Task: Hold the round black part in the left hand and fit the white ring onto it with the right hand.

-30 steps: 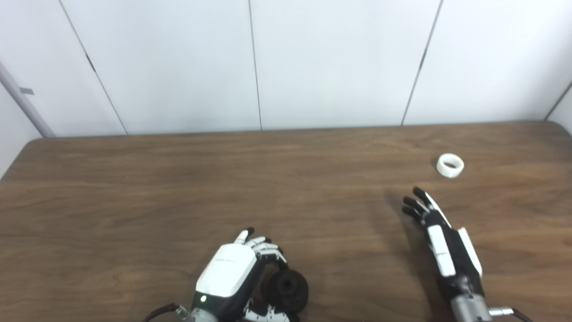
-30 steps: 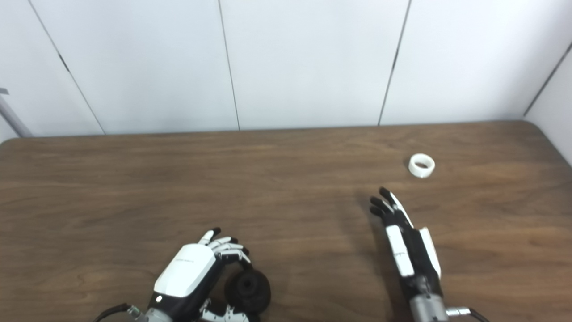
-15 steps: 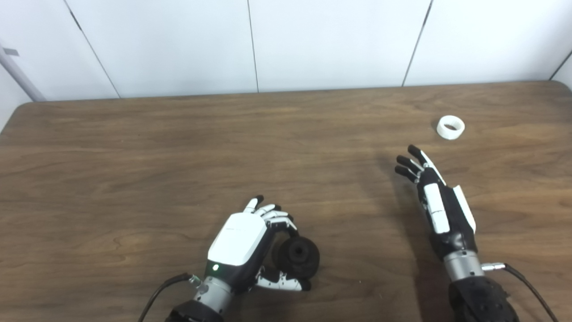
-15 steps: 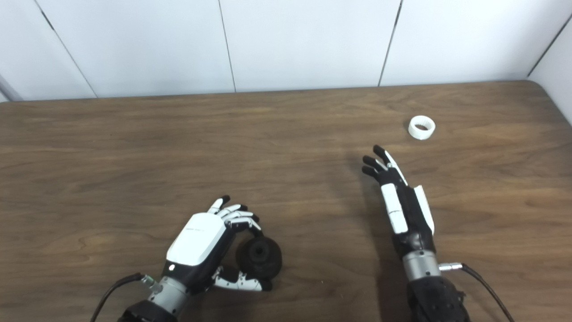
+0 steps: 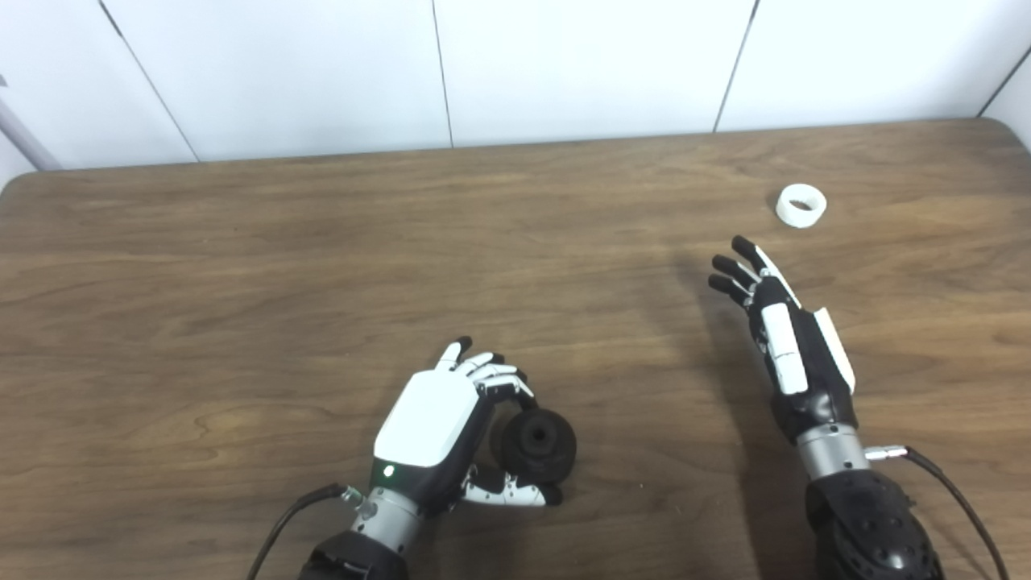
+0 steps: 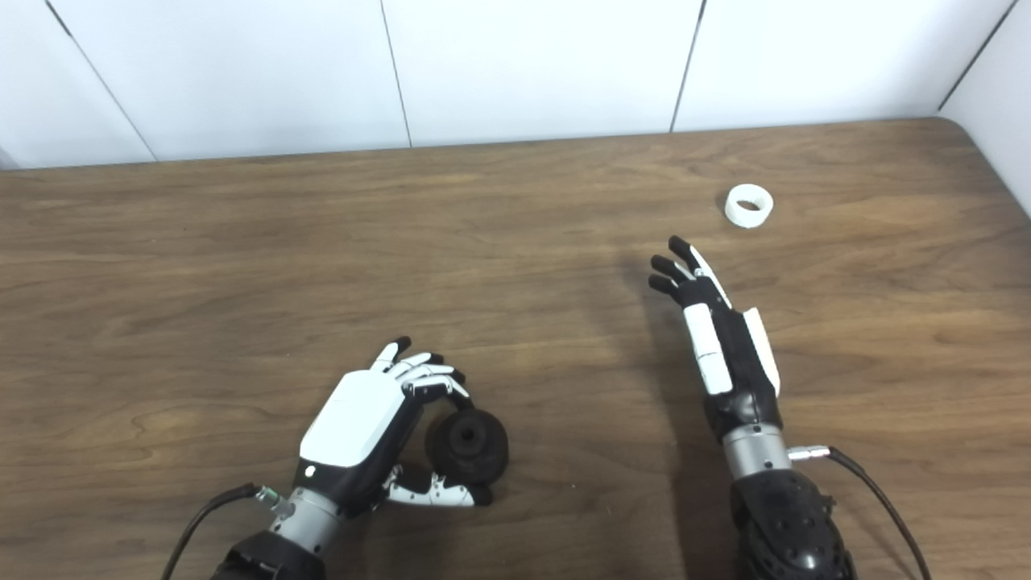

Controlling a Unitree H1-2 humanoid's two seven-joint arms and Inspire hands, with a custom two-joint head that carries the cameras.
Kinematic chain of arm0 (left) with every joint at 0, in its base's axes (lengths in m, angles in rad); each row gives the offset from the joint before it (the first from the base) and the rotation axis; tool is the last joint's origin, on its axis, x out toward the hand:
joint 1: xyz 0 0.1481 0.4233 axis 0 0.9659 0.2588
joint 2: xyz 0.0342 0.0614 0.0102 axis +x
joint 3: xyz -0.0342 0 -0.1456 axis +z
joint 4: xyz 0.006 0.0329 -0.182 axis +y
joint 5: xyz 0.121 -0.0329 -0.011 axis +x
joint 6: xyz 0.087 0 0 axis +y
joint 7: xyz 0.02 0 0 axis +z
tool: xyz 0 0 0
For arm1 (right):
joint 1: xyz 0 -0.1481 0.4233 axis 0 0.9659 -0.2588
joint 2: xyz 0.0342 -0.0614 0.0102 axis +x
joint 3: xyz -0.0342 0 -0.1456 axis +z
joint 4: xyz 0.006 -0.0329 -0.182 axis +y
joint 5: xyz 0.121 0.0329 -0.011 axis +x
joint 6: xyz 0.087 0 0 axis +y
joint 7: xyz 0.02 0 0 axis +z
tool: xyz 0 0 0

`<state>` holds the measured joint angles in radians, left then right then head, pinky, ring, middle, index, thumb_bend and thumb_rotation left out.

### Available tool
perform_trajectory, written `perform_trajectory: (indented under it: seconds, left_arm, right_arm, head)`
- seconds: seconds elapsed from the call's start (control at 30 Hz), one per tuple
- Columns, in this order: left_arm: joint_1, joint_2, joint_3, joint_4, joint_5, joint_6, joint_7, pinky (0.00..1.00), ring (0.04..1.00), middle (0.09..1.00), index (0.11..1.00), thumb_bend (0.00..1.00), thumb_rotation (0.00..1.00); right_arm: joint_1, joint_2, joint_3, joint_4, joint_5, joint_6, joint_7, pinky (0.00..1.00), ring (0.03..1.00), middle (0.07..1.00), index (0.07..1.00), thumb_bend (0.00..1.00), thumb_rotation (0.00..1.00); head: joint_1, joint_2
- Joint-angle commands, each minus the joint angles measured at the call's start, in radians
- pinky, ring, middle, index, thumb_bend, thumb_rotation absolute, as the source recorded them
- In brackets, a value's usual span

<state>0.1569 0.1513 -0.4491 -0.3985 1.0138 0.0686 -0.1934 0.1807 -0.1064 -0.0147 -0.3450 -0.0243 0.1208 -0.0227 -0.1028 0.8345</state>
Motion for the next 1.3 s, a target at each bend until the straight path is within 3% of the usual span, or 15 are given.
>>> perform_trajectory:
  seconds: [0.0,0.13,0.17,0.3,0.6,0.8,0.93,1.03,1.13,1.27]
  left_arm:
    - [0.003,0.002,0.003,-0.003,0.007,-0.014,0.016,1.00,0.870,0.774,0.483,0.52,0.06]
    - [0.004,0.003,0.006,-0.007,0.011,-0.020,0.015,1.00,0.871,0.772,0.483,0.52,0.05]
    - [0.003,0.003,0.006,-0.006,0.013,-0.020,0.014,1.00,0.873,0.772,0.483,0.52,0.05]
    - [0.002,0.006,0.008,-0.004,0.025,-0.018,0.011,1.00,0.877,0.775,0.484,0.52,0.06]
    - [0.002,0.012,0.023,-0.002,0.018,-0.024,0.015,1.00,0.872,0.773,0.484,0.52,0.05]
    - [0.005,0.014,0.034,0.005,0.011,-0.028,0.025,1.00,0.867,0.770,0.484,0.52,0.05]
    - [0.004,0.019,0.038,0.009,0.003,-0.032,0.029,1.00,0.866,0.770,0.484,0.52,0.05]
    - [0.003,0.023,0.042,0.009,-0.002,-0.032,0.023,1.00,0.865,0.769,0.483,0.52,0.05]
    - [0.002,0.029,0.044,0.008,-0.006,-0.032,0.018,1.00,0.870,0.773,0.483,0.52,0.05]
    - [0.006,0.033,0.049,0.013,-0.013,-0.046,0.035,1.00,0.861,0.764,0.482,0.52,0.05]
  right_arm:
    - [0.027,0.017,-0.007,-0.035,0.005,0.000,-0.002,0.96,0.857,0.873,0.922,0.58,1.00]
    - [0.024,0.005,-0.005,-0.063,-0.025,0.017,-0.001,0.97,0.869,0.875,0.919,0.54,0.98]
    - [0.023,-0.005,-0.002,-0.077,-0.055,0.028,-0.003,0.92,0.874,0.872,0.910,0.54,0.89]
    - [0.015,-0.034,-0.002,-0.117,-0.151,0.054,-0.003,0.83,0.862,0.853,0.883,0.55,0.67]
    - [-0.081,-0.120,-0.031,-0.167,-0.252,0.165,0.036,0.82,0.835,0.832,0.848,0.57,0.47]
    - [-0.173,-0.175,-0.047,-0.173,-0.313,0.278,0.065,0.80,0.843,0.846,0.838,0.62,0.41]
    - [-0.217,-0.228,-0.039,-0.168,-0.391,0.330,0.089,0.80,0.847,0.857,0.837,0.63,0.45]
    - [-0.257,-0.253,-0.050,-0.153,-0.459,0.346,0.127,0.81,0.849,0.861,0.830,0.66,0.47]
    - [-0.299,-0.269,-0.068,-0.120,-0.462,0.347,0.147,0.85,0.880,0.882,0.834,0.67,0.42]
    - [-0.349,-0.327,-0.052,-0.043,-0.488,0.313,0.148,0.89,0.918,0.910,0.836,0.68,0.39]
  head:
    - [-0.001,0.000]
    - [-0.001,0.000]
    - [-0.063,-0.009]
    - [-0.097,-0.018]
    - [-0.174,-0.042]
    - [-0.204,-0.054]
    - [-0.227,-0.063]
    - [-0.240,-0.071]
    - [-0.250,-0.079]
    - [-0.253,-0.083]
